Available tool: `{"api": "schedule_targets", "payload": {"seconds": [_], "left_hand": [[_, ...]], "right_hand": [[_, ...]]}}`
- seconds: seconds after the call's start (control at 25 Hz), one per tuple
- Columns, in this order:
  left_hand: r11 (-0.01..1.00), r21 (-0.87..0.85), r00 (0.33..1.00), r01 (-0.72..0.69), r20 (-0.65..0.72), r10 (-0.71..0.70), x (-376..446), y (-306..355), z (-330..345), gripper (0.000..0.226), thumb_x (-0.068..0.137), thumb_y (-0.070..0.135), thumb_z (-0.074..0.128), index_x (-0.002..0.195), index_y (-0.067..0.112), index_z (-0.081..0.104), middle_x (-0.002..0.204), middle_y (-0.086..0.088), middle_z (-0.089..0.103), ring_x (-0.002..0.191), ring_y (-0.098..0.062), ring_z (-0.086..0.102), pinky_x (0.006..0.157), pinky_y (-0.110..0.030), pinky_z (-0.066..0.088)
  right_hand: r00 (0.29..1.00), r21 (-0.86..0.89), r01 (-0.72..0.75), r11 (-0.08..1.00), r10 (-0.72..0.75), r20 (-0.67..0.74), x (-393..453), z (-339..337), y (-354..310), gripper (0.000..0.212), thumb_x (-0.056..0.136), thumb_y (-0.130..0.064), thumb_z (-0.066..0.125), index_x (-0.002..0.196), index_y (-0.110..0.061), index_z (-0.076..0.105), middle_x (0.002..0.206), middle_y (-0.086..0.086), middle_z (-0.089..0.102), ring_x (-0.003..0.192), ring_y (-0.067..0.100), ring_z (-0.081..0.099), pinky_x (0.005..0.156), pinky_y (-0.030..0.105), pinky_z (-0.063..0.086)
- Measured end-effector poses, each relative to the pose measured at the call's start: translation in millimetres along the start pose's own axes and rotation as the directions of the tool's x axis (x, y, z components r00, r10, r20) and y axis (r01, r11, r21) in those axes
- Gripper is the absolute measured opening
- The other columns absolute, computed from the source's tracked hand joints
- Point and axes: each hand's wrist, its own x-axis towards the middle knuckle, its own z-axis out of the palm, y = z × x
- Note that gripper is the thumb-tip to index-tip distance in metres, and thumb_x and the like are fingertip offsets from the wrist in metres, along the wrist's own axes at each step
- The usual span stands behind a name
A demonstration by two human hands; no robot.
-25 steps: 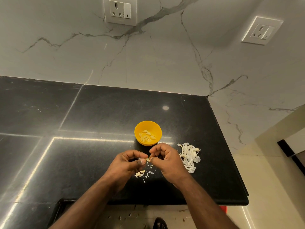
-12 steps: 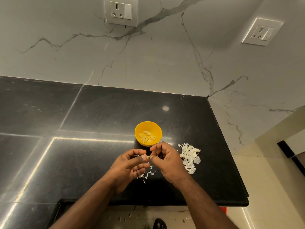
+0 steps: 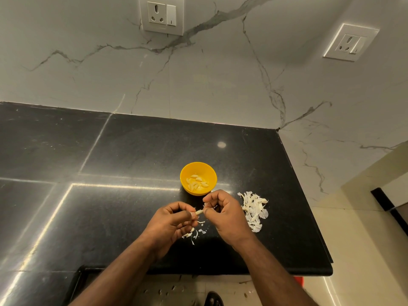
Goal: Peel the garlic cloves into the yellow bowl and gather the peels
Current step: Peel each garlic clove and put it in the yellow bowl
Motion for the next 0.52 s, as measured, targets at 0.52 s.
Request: {"api": "schedule_targets", "payload": {"seconds": [0.52], "left_hand": [[0.999, -0.038, 1.000, -0.004, -0.005, 0.004, -1, -1, -5, 0.012, 0.090, -0.006, 0.063, 0.096, 0.003, 0.068, 0.082, -0.011, 0.070, 0.076, -0.020, 0.067, 0.067, -0.027, 0.052]], "right_hand": [[0.961, -0.169, -0.139, 0.976, 0.092, -0.260, 13, -19, 29, 0.015, 0.094, -0.018, 0.064, 0.094, -0.029, 0.074, 0.098, -0.013, 0.070, 0.085, 0.002, 0.064, 0.080, 0.024, 0.052]]}}
